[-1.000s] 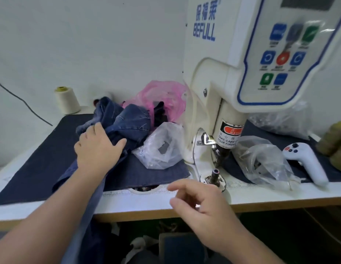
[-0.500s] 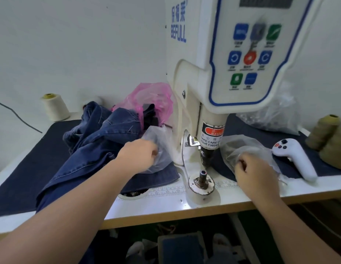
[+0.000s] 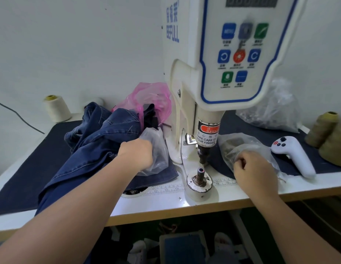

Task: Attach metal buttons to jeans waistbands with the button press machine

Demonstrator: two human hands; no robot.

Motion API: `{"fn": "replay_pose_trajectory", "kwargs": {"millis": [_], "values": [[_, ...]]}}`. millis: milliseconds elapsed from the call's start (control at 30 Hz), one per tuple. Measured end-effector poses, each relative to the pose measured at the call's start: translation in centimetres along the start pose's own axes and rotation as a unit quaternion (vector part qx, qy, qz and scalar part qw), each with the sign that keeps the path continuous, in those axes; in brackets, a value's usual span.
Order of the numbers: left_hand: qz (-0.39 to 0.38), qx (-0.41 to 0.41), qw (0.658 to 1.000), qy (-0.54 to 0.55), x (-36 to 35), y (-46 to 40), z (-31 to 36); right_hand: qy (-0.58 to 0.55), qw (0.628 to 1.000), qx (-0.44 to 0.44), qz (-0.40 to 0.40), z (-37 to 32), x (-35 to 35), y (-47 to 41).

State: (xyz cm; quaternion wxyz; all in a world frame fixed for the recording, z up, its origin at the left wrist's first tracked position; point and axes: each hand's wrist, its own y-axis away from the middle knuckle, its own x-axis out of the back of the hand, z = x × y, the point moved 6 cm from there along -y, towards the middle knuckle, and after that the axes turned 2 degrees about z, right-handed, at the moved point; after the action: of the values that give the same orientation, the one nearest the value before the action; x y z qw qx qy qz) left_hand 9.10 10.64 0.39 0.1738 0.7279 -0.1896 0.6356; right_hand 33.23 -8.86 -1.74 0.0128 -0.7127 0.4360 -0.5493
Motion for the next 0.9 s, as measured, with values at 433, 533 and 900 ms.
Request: {"fn": "replay_pose_trajectory", "kwargs": {"millis": [433,533,900], "values": [[0.025,-0.011,0.998,-0.048,0.5,0.8,1.3,-0.019,1.000,0.002,0.002,0.2,-0.1,0.0],[0.090,-0.007,0.996,0.012,1.8,1.0,1.2,-0.019,1.000,0.004,0.004,0.2,-0.1,0.0],[0.179,0.020,0.911,0.372,2.8,2.3,0.3,-0.018,1.000,-0.006,0.003,0.4,-0.2,0.0]]}}
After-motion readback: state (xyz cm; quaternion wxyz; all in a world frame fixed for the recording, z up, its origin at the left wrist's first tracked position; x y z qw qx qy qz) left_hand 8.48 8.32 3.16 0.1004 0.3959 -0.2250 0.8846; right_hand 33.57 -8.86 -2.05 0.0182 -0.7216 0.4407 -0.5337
